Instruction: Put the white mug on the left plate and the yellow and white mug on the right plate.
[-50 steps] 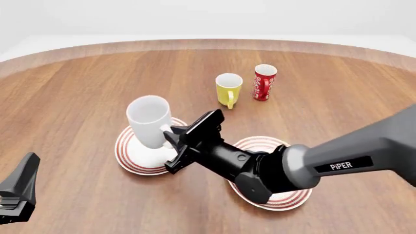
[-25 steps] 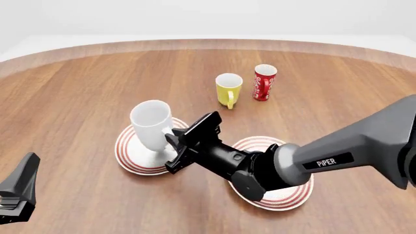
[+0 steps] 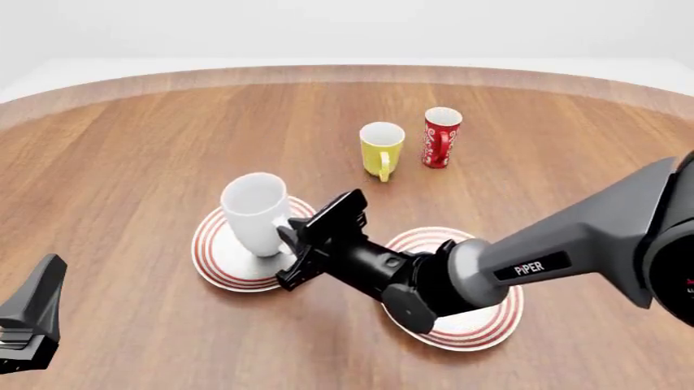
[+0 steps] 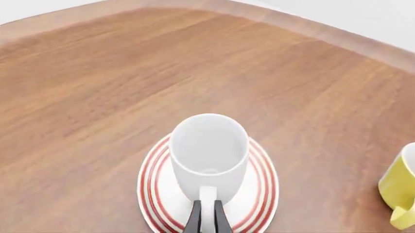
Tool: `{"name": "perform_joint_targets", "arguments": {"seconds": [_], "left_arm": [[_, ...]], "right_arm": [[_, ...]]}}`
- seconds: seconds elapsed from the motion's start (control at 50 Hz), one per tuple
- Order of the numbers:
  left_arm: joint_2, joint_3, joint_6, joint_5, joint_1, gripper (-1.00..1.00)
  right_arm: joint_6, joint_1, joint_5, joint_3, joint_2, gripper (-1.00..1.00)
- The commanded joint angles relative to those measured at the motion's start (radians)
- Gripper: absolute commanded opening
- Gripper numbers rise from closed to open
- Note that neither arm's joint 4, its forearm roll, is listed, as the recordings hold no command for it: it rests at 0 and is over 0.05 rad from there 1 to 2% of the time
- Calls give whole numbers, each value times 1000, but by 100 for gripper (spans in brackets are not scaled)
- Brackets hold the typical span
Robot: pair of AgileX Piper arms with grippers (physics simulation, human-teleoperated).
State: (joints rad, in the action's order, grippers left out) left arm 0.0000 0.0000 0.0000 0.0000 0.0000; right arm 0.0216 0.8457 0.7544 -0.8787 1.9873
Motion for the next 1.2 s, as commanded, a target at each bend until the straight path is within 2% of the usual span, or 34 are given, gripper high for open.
{"name": "perform_joint_targets", "arguments": {"seconds": [0.02,0.04,0.56,0.7,1.2], "left_arm": [[0,0,0,0,0,100],[0,0,0,0,0,100],[0,0,0,0,0,100],[0,0,0,0,0,100],[0,0,0,0,0,100]], "right_arm": [[-13,13,-5,-9,9,-100],[-24,14,-9,-13,12,100],[-23,3,-14,7,-20,100],[5,-9,-24,30,-61,100],[40,-60,-14,140,-223,100]]}}
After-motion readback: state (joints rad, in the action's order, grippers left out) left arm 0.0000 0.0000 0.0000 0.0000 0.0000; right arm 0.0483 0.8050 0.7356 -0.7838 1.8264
